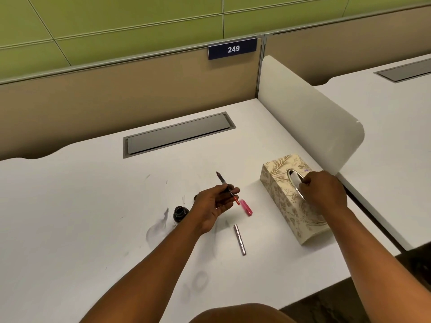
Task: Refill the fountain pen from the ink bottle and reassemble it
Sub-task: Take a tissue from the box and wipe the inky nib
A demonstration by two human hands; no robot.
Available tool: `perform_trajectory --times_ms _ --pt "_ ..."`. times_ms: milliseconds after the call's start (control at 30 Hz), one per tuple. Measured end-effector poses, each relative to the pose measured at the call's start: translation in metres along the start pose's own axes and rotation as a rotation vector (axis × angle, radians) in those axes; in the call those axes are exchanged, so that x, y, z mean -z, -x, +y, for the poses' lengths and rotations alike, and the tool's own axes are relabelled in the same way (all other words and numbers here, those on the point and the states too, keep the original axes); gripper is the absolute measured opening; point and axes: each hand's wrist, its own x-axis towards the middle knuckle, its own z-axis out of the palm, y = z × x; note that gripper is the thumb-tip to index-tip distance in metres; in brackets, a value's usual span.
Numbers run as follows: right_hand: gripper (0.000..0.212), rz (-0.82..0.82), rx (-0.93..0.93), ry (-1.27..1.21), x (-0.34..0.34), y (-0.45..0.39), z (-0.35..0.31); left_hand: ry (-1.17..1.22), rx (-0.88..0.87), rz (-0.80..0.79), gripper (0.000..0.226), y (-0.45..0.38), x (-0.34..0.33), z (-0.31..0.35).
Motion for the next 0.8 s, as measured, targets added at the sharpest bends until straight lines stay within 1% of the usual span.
perform_trajectory --times_ms 167,300,367,433,533,700,800 --pt "0.020 0.129 0.072 -0.083 0.021 0.006 -0.008 -0.026 -0.018 -0.003 0.021 0.003 0.001 0.001" --pt "0.020 0.266 0.156 -0.175 0.047 0.013 -0.027 -0.024 -0.027 -0.031 0.020 0.008 0.003 0.002" --pt "0.020 0.277 0.198 -0.238 0.053 0.015 -0.040 -0.019 -0.030 -0.048 0.019 0.010 0.002 0.003" --pt "0.020 0.209 0.212 -0.370 0.052 0.017 -0.053 -0.012 -0.038 -0.065 0.019 0.013 0.001 0.004" --pt "0.024 0.027 0.172 -0.632 0.041 0.018 -0.063 -0.001 -0.052 -0.098 0.019 0.019 0.000 0.008" --pt "0.027 -0.268 0.079 -0.878 0.025 0.026 -0.079 0.021 -0.088 -0.127 0.021 0.026 0.001 0.013" --pt "0.021 -0.373 0.069 -0.935 0.012 0.030 -0.087 0.034 -0.104 -0.117 0.022 0.030 0.003 0.013"
